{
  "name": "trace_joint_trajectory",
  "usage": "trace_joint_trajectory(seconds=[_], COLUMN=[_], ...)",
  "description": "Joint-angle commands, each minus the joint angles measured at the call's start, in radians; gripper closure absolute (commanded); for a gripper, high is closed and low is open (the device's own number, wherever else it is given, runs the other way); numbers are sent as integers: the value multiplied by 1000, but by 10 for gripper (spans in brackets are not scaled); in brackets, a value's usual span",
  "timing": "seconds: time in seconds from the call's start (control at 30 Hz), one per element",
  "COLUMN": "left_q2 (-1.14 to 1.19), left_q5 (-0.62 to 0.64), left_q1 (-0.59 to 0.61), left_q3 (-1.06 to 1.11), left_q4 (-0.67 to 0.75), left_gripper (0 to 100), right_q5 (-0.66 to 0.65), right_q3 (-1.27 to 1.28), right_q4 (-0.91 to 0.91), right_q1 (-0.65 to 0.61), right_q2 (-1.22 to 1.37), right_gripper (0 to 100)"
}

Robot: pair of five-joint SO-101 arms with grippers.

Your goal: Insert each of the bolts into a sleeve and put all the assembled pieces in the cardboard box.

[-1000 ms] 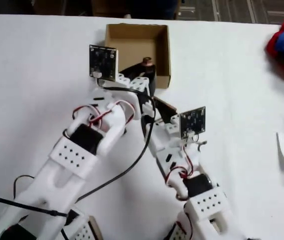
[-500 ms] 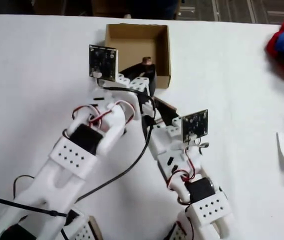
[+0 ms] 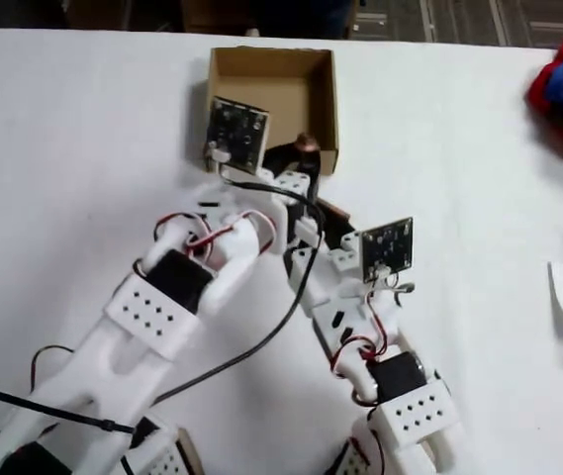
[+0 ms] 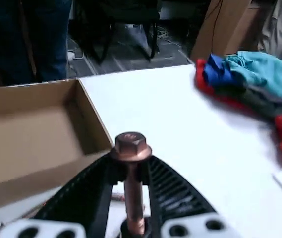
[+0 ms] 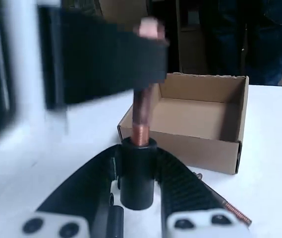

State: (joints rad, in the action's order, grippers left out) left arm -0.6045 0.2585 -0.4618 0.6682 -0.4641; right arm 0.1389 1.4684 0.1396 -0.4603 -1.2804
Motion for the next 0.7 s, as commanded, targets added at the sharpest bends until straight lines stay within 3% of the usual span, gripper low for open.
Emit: trace_joint_trajectory(seconds=[0.0,0.33,0.47,0.67], left_q2=[2,-6,-6,-8], left_q5=[-18,-18,-18,-18], left_q1=[-41,-29,-15,-17], left_q3=[-4,-13,-15,-15], left_q4=[-72,-104,-201,-282], left_gripper=[974,943,856,863], right_q5=[3,3,3,3], right_q3=[6,15,15,17], right_q4=[-4,-5,-5,-5], right_q1=[1,2,2,2], right_q2=[-38,-38,-38,-38], right_gripper=[978,978,978,978])
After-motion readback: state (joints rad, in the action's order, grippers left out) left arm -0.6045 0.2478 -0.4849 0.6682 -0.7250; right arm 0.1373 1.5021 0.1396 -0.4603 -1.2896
